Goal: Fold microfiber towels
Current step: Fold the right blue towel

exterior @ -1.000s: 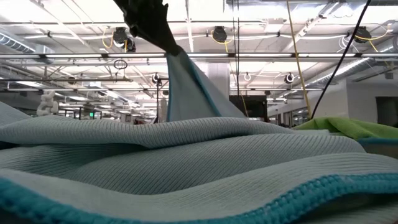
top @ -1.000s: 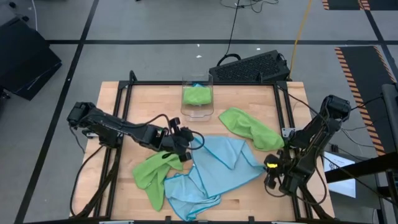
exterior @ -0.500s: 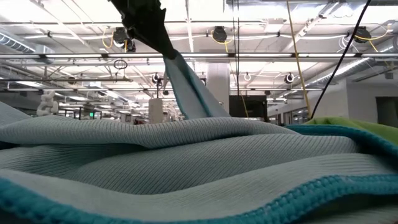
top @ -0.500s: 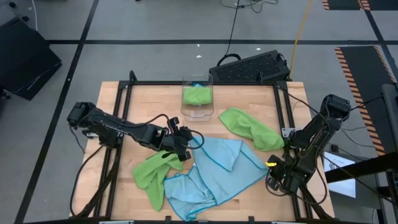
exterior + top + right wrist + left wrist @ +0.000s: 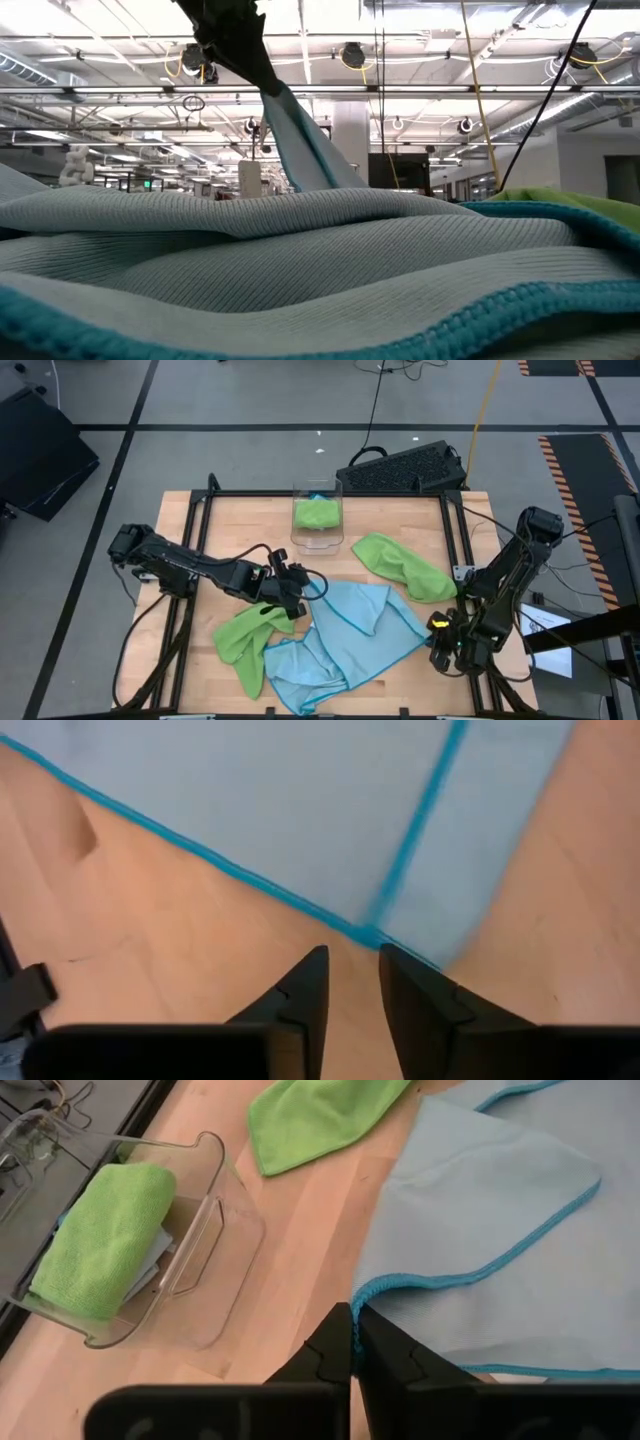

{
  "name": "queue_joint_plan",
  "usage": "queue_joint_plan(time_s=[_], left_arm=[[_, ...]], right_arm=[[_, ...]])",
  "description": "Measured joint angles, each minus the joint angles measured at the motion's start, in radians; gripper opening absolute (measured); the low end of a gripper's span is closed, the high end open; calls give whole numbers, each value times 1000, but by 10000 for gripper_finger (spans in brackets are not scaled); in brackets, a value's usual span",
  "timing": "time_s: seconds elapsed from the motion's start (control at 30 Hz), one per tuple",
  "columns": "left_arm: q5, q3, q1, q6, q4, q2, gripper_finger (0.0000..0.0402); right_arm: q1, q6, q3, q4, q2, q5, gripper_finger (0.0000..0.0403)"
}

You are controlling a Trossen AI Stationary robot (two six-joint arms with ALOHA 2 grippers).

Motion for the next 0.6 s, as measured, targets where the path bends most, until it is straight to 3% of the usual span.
queue_joint_plan(time_s=[0.3,0.43,0.6], left_arm=[[0,0,0,0,3,0,12],[0,0,0,1,9,0,4],[0,0,0,2,9,0,11]], right_arm=[[-16,-152,0,173,29,150,30],[-20,-152,0,177,84,151,11],[-43,-134,0,185,121,76,1]])
